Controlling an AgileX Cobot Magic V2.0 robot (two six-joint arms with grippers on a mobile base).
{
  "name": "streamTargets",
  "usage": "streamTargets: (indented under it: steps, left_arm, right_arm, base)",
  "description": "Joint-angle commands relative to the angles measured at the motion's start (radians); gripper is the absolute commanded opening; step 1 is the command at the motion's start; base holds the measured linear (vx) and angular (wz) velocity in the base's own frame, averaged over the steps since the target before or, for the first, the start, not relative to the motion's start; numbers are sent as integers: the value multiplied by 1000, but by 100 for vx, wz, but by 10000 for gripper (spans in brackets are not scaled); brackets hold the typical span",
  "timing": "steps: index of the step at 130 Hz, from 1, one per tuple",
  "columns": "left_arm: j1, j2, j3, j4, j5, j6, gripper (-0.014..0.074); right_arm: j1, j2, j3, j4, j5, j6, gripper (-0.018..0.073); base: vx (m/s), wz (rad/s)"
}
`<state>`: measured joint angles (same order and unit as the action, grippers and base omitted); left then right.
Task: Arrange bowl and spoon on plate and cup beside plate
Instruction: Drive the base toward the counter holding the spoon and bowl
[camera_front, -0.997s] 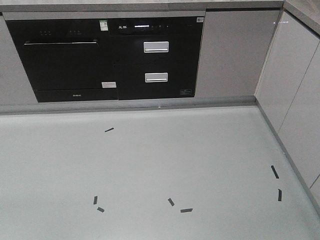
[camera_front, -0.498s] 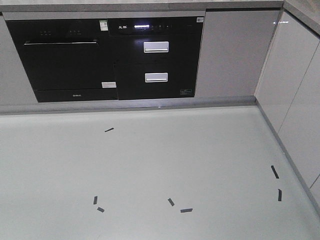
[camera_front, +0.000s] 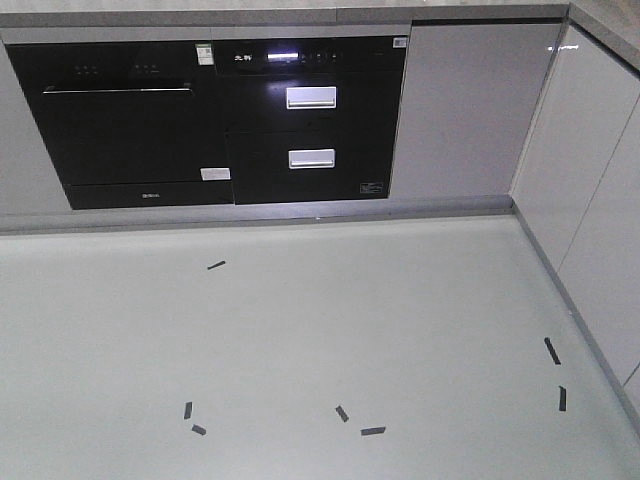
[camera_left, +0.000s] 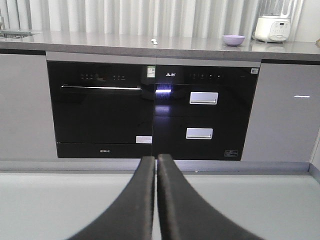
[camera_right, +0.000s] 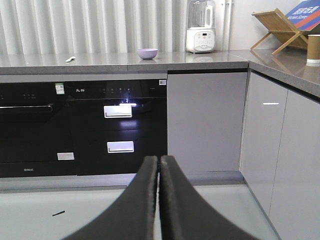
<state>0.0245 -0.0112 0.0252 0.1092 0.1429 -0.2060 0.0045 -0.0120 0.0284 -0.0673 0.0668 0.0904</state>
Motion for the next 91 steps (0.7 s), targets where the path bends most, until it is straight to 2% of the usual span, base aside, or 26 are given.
streamTargets:
  steps: [1,91]
  left_arm:
    - [2,-15,10,-7,-69,-10,-6]
    - [2,-15,10,-7,-69,-10,-6]
  right_arm:
    - [-4,-3,7,-2,-72,-5,-1]
    - [-4,-3,7,-2,-73,-5,-1]
  base:
    - [12,-1]
    - [17,3]
